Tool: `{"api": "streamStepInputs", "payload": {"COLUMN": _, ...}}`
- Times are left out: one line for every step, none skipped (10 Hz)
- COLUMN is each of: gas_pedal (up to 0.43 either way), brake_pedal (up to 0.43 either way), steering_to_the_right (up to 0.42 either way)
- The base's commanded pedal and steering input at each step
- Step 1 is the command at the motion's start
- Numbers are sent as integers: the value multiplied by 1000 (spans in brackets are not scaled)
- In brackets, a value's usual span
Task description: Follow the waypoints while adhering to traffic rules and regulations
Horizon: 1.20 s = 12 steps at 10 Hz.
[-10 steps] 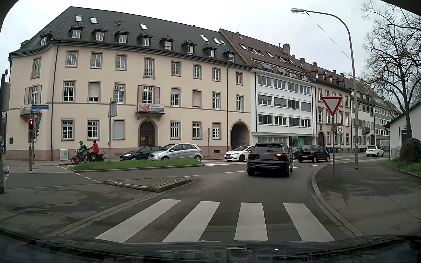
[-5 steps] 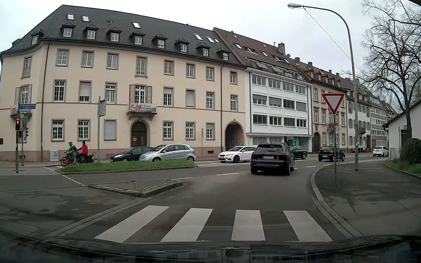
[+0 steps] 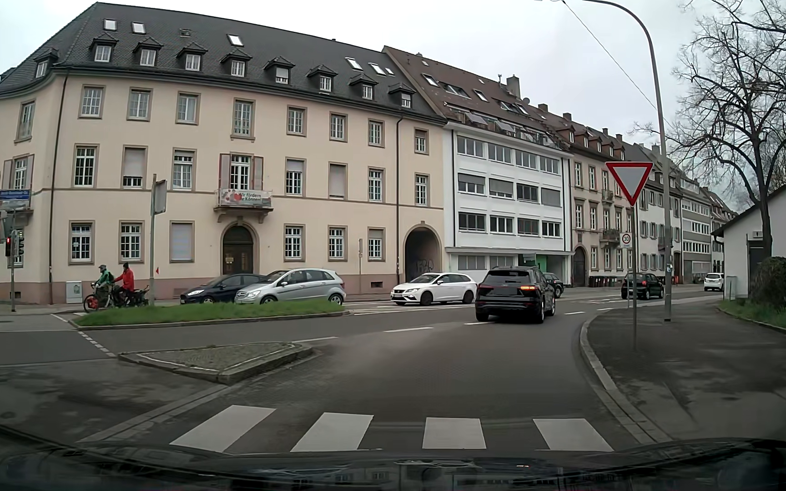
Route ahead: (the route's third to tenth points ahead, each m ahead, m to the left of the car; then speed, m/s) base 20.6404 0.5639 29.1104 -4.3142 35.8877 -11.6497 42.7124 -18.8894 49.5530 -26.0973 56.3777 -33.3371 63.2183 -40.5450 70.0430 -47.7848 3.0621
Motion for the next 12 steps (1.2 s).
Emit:
{"api": "streamStepInputs", "payload": {"gas_pedal": 299, "brake_pedal": 0, "steering_to_the_right": 93}}
{"api": "streamStepInputs", "payload": {"gas_pedal": 299, "brake_pedal": 0, "steering_to_the_right": 91}}
{"api": "streamStepInputs", "payload": {"gas_pedal": 299, "brake_pedal": 0, "steering_to_the_right": 89}}
{"api": "streamStepInputs", "payload": {"gas_pedal": 299, "brake_pedal": 0, "steering_to_the_right": 86}}
{"api": "streamStepInputs", "payload": {"gas_pedal": 299, "brake_pedal": 0, "steering_to_the_right": 86}}
{"api": "streamStepInputs", "payload": {"gas_pedal": 299, "brake_pedal": 0, "steering_to_the_right": 86}}
{"api": "streamStepInputs", "payload": {"gas_pedal": 299, "brake_pedal": 0, "steering_to_the_right": 88}}
{"api": "streamStepInputs", "payload": {"gas_pedal": 299, "brake_pedal": 0, "steering_to_the_right": 93}}
{"api": "streamStepInputs", "payload": {"gas_pedal": 299, "brake_pedal": 0, "steering_to_the_right": 94}}
{"api": "streamStepInputs", "payload": {"gas_pedal": 299, "brake_pedal": 0, "steering_to_the_right": 94}}
{"api": "streamStepInputs", "payload": {"gas_pedal": 299, "brake_pedal": 0, "steering_to_the_right": 94}}
{"api": "streamStepInputs", "payload": {"gas_pedal": 299, "brake_pedal": 0, "steering_to_the_right": 92}}
